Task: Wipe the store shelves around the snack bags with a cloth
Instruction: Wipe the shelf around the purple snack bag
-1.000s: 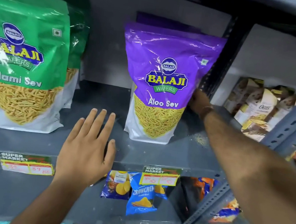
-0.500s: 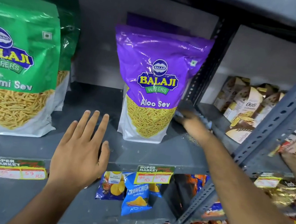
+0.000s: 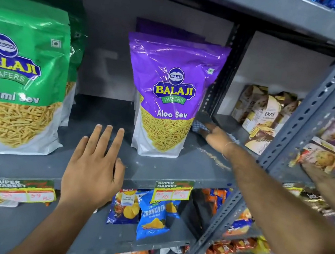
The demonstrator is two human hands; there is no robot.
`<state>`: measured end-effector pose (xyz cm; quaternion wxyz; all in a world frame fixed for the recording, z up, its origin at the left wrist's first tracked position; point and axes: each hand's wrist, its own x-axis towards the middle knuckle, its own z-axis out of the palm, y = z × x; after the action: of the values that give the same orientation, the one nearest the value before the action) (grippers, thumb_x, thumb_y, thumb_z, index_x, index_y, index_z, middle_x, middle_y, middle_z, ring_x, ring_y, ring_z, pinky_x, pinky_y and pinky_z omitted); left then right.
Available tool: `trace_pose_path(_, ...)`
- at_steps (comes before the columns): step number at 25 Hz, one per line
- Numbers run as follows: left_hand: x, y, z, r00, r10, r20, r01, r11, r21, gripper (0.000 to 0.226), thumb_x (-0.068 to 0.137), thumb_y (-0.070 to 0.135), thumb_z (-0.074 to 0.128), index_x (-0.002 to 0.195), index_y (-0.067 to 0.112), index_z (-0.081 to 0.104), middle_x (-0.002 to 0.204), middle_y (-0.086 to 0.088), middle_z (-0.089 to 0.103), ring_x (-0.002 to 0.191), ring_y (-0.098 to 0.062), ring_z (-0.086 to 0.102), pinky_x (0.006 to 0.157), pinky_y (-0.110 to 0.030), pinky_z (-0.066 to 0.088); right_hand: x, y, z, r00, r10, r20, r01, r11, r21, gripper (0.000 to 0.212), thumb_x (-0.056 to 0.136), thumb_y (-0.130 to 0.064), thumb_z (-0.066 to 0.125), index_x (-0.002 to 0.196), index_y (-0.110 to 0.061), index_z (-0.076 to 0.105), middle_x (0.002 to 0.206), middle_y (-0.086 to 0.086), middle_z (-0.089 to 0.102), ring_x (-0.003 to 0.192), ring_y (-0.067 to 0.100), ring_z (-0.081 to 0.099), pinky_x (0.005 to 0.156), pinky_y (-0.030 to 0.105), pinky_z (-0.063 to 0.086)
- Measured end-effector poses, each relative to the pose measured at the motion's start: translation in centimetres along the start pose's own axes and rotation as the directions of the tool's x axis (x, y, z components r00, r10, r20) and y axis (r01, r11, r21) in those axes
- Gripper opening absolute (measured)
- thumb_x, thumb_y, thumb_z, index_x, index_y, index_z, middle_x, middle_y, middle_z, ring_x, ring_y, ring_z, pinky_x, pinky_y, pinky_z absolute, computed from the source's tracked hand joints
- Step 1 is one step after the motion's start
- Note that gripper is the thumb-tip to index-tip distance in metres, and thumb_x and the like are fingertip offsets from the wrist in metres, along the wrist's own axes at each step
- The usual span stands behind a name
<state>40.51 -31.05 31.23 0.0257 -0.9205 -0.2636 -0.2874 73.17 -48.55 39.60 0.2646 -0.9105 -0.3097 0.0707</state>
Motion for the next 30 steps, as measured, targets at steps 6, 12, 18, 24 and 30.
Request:
trace_pose_path(6, 0.1, 0.1, 0.0, 0.999, 0.01, -0.043, -0.012, 0.999, -0.033, 0.072, 0.103, 0.036, 0.03, 0.172, 0.017, 0.032, 0.175, -0.018, 0.039, 0.166, -0.036, 0.032, 0.132, -0.056, 0.032, -6.5, -0.3, 1.0, 1.0, 0.021, 0.004, -0.021, 0.969, 0.245, 0.034, 0.099, -0.025, 0.058, 0.132, -0.026, 0.06, 0.136, 0.002, 0.061, 0.114, 0.014, 0.054, 0.101, 0.03, 0.04)
trace_pose_path(12, 0.1, 0.1, -0.1, 0.999, 0.021, -0.046, -0.023, 0.999, -0.035, 0.072, 0.103, 0.036, 0.029, 0.172, 0.016, 0.033, 0.175, -0.019, 0.039, 0.166, -0.036, 0.03, 0.132, -0.057, 0.032, -11.8, -1.0, -0.2, 0.997, -0.069, -0.016, 0.062, 0.958, -0.279, 0.042, 0.103, -0.034, 0.045, 0.145, -0.034, 0.045, 0.128, 0.014, 0.067, 0.087, 0.021, 0.068, 0.076, 0.033, 0.05)
trace_pose_path(18, -0.1, 0.1, 0.0, 0.999, 0.018, -0.033, -0.02, 0.998, -0.057, 0.073, 0.103, 0.036, 0.029, 0.174, 0.018, 0.027, 0.178, -0.017, 0.034, 0.168, -0.032, 0.027, 0.134, -0.054, 0.028, -6.1, 0.9, 0.1, 0.996, 0.065, -0.064, -0.061, 0.996, 0.065, 0.029, 0.101, -0.028, 0.051, 0.127, -0.024, 0.062, 0.13, 0.005, 0.066, 0.121, 0.029, 0.061, 0.097, 0.034, 0.045)
trace_pose_path(24, 0.0, 0.0, 0.1, 0.998, 0.014, -0.06, -0.02, 0.996, -0.087, 0.073, 0.103, 0.035, 0.03, 0.174, 0.017, 0.026, 0.178, -0.018, 0.033, 0.168, -0.034, 0.026, 0.134, -0.056, 0.027, -16.1, -0.9, 3.0, 0.998, -0.001, -0.069, 0.006, 0.997, 0.079, 0.042, 0.101, -0.03, 0.053, 0.143, -0.032, 0.05, 0.141, 0.001, 0.059, 0.114, 0.022, 0.064, 0.099, 0.031, 0.046)
trace_pose_path(30, 0.2, -0.2, 0.0, 0.998, 0.019, -0.057, -0.023, 0.996, -0.083, 0.074, 0.103, 0.036, 0.028, 0.174, 0.017, 0.023, 0.179, -0.017, 0.031, 0.17, -0.032, 0.021, 0.135, -0.056, 0.026, -10.3, -2.5, -1.1, 0.969, -0.011, -0.249, -0.008, 0.997, -0.074, 0.032, 0.102, -0.02, 0.046, 0.132, -0.022, 0.058, 0.12, 0.014, 0.07, 0.108, 0.036, 0.065, 0.088, 0.042, 0.05)
